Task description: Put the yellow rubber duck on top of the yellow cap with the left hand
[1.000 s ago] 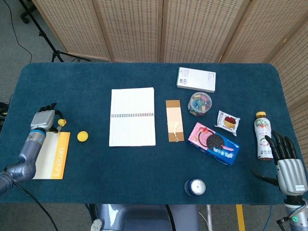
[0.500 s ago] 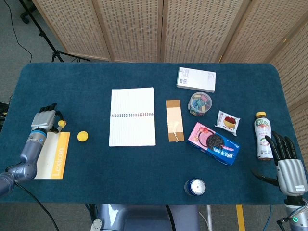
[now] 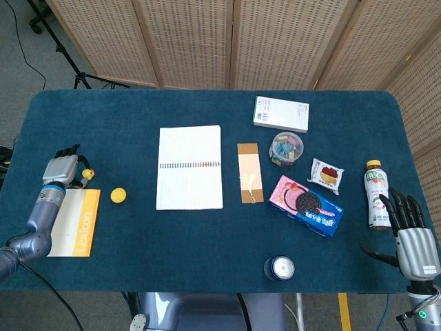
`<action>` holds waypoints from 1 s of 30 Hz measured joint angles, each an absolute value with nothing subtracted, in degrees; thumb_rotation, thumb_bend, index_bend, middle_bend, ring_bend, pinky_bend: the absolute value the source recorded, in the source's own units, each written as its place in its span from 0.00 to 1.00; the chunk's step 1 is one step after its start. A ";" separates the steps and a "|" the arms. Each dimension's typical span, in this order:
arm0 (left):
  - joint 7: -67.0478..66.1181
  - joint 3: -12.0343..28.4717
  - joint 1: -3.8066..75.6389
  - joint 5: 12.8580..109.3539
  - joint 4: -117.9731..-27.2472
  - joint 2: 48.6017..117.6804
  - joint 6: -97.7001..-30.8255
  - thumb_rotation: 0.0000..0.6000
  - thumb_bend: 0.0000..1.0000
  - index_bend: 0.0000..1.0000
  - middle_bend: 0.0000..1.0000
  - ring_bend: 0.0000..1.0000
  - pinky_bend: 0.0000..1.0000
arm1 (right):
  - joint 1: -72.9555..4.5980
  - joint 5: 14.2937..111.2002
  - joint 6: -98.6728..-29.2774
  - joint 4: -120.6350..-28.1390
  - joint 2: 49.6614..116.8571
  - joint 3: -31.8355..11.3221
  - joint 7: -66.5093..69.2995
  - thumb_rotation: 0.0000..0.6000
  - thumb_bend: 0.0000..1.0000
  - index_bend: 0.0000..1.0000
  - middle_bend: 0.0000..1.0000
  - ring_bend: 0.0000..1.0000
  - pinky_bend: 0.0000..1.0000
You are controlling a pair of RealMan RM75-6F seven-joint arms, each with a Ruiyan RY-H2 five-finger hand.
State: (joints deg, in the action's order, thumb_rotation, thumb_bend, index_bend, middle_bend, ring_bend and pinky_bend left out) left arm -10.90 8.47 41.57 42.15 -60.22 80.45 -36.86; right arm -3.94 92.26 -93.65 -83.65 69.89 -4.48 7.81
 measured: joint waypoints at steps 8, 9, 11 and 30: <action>-12.53 9.29 41.71 42.19 -67.00 77.57 -40.00 1.00 0.38 0.48 0.00 0.00 0.00 | -3.95 92.66 -93.77 -83.66 69.92 -4.34 7.83 1.00 0.00 0.04 0.00 0.00 0.00; -12.85 9.35 41.76 42.15 -67.97 77.27 -40.41 1.00 0.38 0.48 0.00 0.00 0.00 | -3.94 92.70 -93.80 -83.62 69.93 -4.31 7.85 1.00 0.00 0.04 0.00 0.00 0.00; -13.69 9.45 41.89 42.09 -70.35 76.60 -41.45 1.00 0.38 0.48 0.00 0.00 0.00 | -3.92 92.69 -93.81 -83.60 69.93 -4.30 7.93 1.00 0.00 0.04 0.00 0.00 0.00; -23.74 7.29 43.09 42.44 -86.56 75.02 -51.09 1.00 0.38 0.48 0.00 0.00 0.00 | -3.58 92.88 -94.67 -83.35 69.70 -4.35 9.13 1.00 0.00 0.04 0.00 0.00 0.00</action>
State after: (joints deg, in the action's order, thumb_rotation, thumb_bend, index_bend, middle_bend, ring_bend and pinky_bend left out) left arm -23.74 7.29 43.09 42.44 -86.56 75.02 -51.09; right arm -3.58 92.88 -94.67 -83.35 69.70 -4.35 9.13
